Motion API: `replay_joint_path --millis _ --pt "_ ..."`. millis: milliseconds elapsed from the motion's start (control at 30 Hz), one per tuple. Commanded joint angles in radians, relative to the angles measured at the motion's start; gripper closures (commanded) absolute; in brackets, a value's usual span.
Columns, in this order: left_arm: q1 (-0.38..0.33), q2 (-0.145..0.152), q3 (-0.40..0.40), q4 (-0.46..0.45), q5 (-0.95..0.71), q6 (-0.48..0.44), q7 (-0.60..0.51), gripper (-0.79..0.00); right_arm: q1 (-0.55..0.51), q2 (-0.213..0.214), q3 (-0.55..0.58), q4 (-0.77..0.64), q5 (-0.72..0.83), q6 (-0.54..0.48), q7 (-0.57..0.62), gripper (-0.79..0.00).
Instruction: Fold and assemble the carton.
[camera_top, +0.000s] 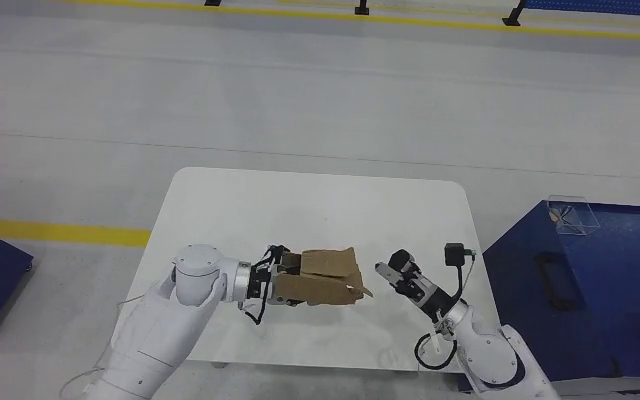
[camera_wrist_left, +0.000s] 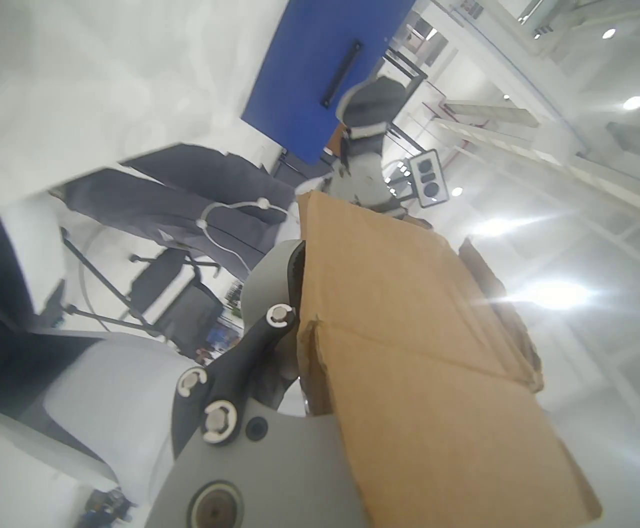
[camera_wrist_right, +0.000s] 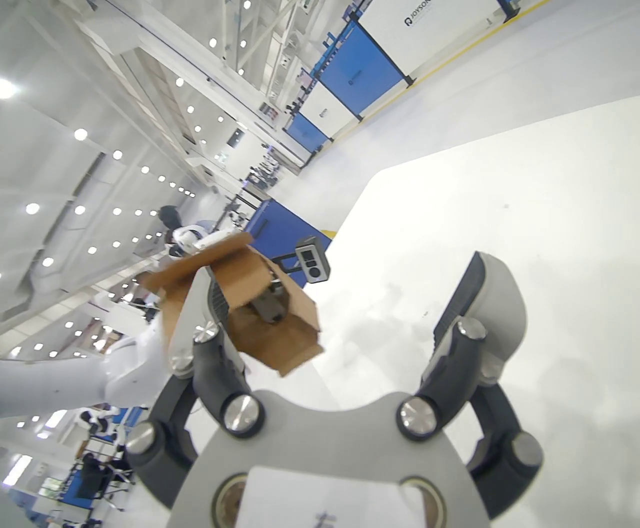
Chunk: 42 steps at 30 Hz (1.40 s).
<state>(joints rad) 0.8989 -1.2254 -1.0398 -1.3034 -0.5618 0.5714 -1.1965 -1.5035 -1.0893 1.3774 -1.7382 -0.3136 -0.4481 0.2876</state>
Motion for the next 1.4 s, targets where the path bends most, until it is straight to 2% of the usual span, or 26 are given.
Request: replay_joint_path --millis 0,133,400,767,933,1200,1367 --pt "-0.006 -0.004 -0.003 0.025 -0.06 0.038 0.011 0.0 0.004 -0.002 -0.013 0.005 -0.067 0.007 -0.023 -0.785" --pt "-0.027 -0.005 0.013 0.051 -0.08 0.067 0.017 0.0 0.002 -0.008 -0.039 0.007 -0.11 0.013 -0.062 -0.785" --pt "-0.034 0.005 0.025 0.048 -0.081 0.057 0.005 0.0 0.014 -0.014 -0.072 0.034 -0.147 0.041 -0.061 -0.785" --pt "-0.035 0.016 0.027 0.048 -0.086 0.031 -0.005 0.0 0.059 -0.037 -0.209 0.09 -0.199 0.059 -0.038 -0.785" --pt "-0.041 0.019 0.033 0.062 -0.092 0.025 -0.007 0.0 0.064 -0.038 -0.18 0.081 -0.156 0.051 -0.066 -0.785" --pt "-0.047 0.022 0.042 0.075 -0.103 0.014 -0.011 0.0 0.068 -0.04 -0.196 0.081 -0.143 0.05 -0.002 -0.785" --pt "-0.055 0.023 0.05 0.089 -0.1 0.01 0.008 0.0 0.076 -0.041 -0.178 0.07 -0.119 0.031 -0.034 -0.785"
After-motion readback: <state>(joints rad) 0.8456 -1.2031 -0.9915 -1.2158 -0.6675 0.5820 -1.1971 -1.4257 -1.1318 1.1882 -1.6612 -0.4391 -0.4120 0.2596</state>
